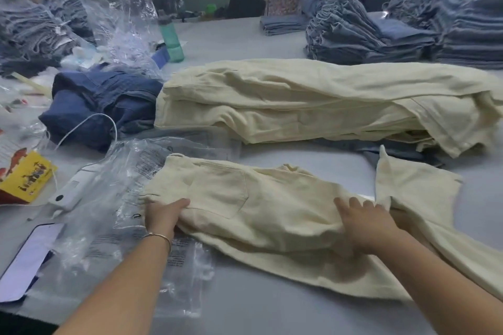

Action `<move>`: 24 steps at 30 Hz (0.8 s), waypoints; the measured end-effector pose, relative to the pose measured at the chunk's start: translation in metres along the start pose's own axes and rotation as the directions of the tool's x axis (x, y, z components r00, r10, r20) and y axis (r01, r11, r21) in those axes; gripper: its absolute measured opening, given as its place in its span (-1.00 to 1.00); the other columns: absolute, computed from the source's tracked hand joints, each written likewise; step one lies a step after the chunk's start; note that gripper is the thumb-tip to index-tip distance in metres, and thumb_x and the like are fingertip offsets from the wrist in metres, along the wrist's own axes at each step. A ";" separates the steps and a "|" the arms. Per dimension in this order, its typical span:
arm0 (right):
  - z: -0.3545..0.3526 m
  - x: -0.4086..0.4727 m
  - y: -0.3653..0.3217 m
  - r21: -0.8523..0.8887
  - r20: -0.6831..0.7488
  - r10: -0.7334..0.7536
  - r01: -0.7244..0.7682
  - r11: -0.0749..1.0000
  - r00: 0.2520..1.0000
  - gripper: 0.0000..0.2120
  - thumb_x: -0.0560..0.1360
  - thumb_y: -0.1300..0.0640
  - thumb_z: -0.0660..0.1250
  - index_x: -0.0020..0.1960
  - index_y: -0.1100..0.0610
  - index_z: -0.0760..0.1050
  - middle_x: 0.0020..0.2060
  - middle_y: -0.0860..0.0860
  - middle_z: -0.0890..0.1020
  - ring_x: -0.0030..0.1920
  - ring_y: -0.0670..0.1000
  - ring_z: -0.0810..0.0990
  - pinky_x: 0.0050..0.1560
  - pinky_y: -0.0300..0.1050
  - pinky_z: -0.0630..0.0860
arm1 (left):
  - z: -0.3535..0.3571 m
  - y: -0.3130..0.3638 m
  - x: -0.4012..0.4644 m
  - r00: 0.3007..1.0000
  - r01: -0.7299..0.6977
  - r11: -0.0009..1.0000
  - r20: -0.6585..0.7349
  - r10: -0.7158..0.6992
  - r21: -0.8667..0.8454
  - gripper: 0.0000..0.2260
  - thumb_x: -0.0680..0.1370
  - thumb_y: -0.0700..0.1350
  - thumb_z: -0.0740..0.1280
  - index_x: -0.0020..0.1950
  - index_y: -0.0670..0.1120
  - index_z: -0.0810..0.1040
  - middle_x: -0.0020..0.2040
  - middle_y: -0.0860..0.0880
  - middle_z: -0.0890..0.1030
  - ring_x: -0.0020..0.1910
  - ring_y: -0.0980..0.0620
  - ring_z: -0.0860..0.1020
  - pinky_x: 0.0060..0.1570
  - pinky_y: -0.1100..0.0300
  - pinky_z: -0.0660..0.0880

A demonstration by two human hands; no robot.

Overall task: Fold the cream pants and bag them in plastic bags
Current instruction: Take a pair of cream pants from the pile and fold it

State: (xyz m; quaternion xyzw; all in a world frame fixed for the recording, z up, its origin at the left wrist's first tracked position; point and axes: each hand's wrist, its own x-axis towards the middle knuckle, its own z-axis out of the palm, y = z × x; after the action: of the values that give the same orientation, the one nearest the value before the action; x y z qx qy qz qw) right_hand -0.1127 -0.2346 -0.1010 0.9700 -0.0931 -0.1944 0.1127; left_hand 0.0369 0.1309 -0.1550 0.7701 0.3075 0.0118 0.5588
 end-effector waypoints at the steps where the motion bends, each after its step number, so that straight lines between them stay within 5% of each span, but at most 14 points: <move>1: -0.004 -0.004 0.005 0.017 -0.037 0.024 -0.023 1.000 0.999 -0.48 0.49 0.12 0.18 0.41 0.04 0.11 0.18 0.06 0.45 0.13 0.13 0.49 0.02 -0.02 0.40 | 0.001 0.003 -0.004 0.998 -0.058 0.995 -0.007 0.059 0.081 -0.63 0.30 -0.18 0.56 0.02 -0.27 0.59 0.02 -0.23 0.65 -0.05 -0.17 0.60 0.02 -0.02 0.55; 4: -0.026 -0.014 0.031 0.260 -0.223 0.190 -0.130 0.957 0.956 -0.84 0.47 0.17 0.17 0.04 0.03 0.37 -0.01 0.05 0.58 -0.07 0.12 0.55 -0.21 -0.11 0.36 | -0.002 0.017 0.006 0.984 -0.168 0.984 -0.039 0.171 0.062 -0.62 0.36 -0.21 0.49 0.13 -0.23 0.51 0.11 -0.23 0.60 0.03 -0.20 0.57 0.06 -0.03 0.52; 6: -0.041 -0.023 0.048 0.423 -0.522 0.338 -0.107 0.900 0.783 -0.95 0.35 0.17 0.28 -0.18 0.08 0.45 -0.21 0.09 0.61 -0.21 0.17 0.54 -0.27 -0.12 0.28 | -0.007 0.028 0.011 0.987 -0.155 0.981 -0.051 0.150 -0.115 -0.60 0.41 -0.22 0.44 0.23 -0.18 0.46 0.16 -0.19 0.57 0.06 -0.15 0.55 0.10 -0.01 0.51; 8: -0.047 -0.030 0.053 0.414 -0.715 0.328 -0.005 0.910 0.618 -0.92 0.26 0.11 0.31 -0.36 0.09 0.42 -0.40 0.04 0.56 -0.38 0.16 0.45 -0.28 -0.13 0.21 | -0.006 0.030 0.009 0.995 -0.090 0.973 -0.061 0.078 -0.211 -0.58 0.46 -0.19 0.40 0.30 -0.20 0.44 0.20 -0.16 0.56 0.10 -0.12 0.54 0.15 0.02 0.49; 10: -0.044 -0.033 0.042 0.297 -0.603 0.139 0.060 0.953 0.786 -0.84 0.28 -0.02 0.34 -0.38 0.02 0.42 -0.42 -0.04 0.55 -0.40 0.06 0.36 -0.24 -0.11 0.19 | 0.003 0.025 0.000 1.000 0.023 0.954 0.009 -0.021 -0.300 -0.55 0.50 -0.15 0.41 0.35 -0.24 0.43 0.26 -0.13 0.54 0.20 -0.11 0.53 0.25 -0.02 0.46; 12: -0.023 -0.033 0.023 0.168 -0.195 -0.029 0.062 0.984 0.980 -0.82 0.30 -0.15 0.35 -0.20 -0.08 0.49 -0.23 -0.11 0.57 -0.23 -0.05 0.45 -0.13 -0.07 0.24 | 0.014 0.014 -0.016 0.983 0.139 0.914 0.167 -0.080 -0.382 -0.57 0.50 -0.17 0.43 0.33 -0.24 0.47 0.27 -0.13 0.55 0.21 -0.09 0.54 0.27 -0.02 0.46; 14: 0.008 -0.036 0.008 0.105 0.081 -0.061 0.052 0.993 0.995 -0.62 0.36 -0.09 0.32 0.18 -0.20 0.43 0.07 -0.08 0.49 0.11 -0.01 0.44 0.10 -0.02 0.28 | 0.023 0.002 -0.033 0.968 0.164 0.928 0.236 -0.085 -0.336 -0.58 0.44 -0.19 0.49 0.26 -0.23 0.52 0.19 -0.11 0.60 0.13 -0.07 0.58 0.20 0.01 0.49; 18: 0.040 -0.043 0.004 0.143 0.013 -0.011 0.009 0.990 1.000 -0.38 0.46 0.14 0.13 0.45 -0.27 0.15 0.22 0.02 0.33 0.23 0.10 0.33 0.14 0.00 0.30 | 0.040 -0.013 -0.061 0.980 0.104 0.983 0.181 -0.076 -0.149 -0.63 0.31 -0.13 0.57 0.03 -0.19 0.55 0.01 -0.11 0.61 -0.02 -0.07 0.56 0.11 -0.01 0.53; 21: 0.045 -0.049 0.021 0.196 -0.057 0.029 -0.017 0.980 0.998 -0.42 0.44 0.12 0.15 0.41 -0.27 0.20 0.22 -0.03 0.39 0.23 0.06 0.38 0.12 -0.02 0.29 | 0.043 -0.012 -0.064 0.991 0.001 0.995 0.132 0.012 -0.098 -0.69 0.32 -0.27 0.52 0.01 -0.32 0.57 0.00 -0.23 0.63 -0.04 -0.14 0.61 -0.04 0.07 0.54; 24: 0.059 -0.064 0.057 0.220 -0.061 0.190 -0.173 0.960 0.980 -0.54 0.47 0.11 0.15 0.33 -0.21 0.33 0.19 -0.06 0.45 0.19 0.04 0.44 0.11 -0.03 0.32 | 0.031 0.004 -0.047 0.991 -0.085 0.990 0.096 0.096 -0.115 -0.64 0.37 -0.34 0.45 0.15 -0.36 0.54 0.12 -0.24 0.61 0.10 -0.17 0.59 0.12 0.02 0.52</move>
State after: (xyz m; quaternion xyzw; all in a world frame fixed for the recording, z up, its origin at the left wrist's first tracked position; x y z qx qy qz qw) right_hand -0.2019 -0.2857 -0.1171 0.9709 -0.1975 -0.1325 0.0288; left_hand 0.0117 0.0805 -0.1480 0.7507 0.2423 0.0152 0.6145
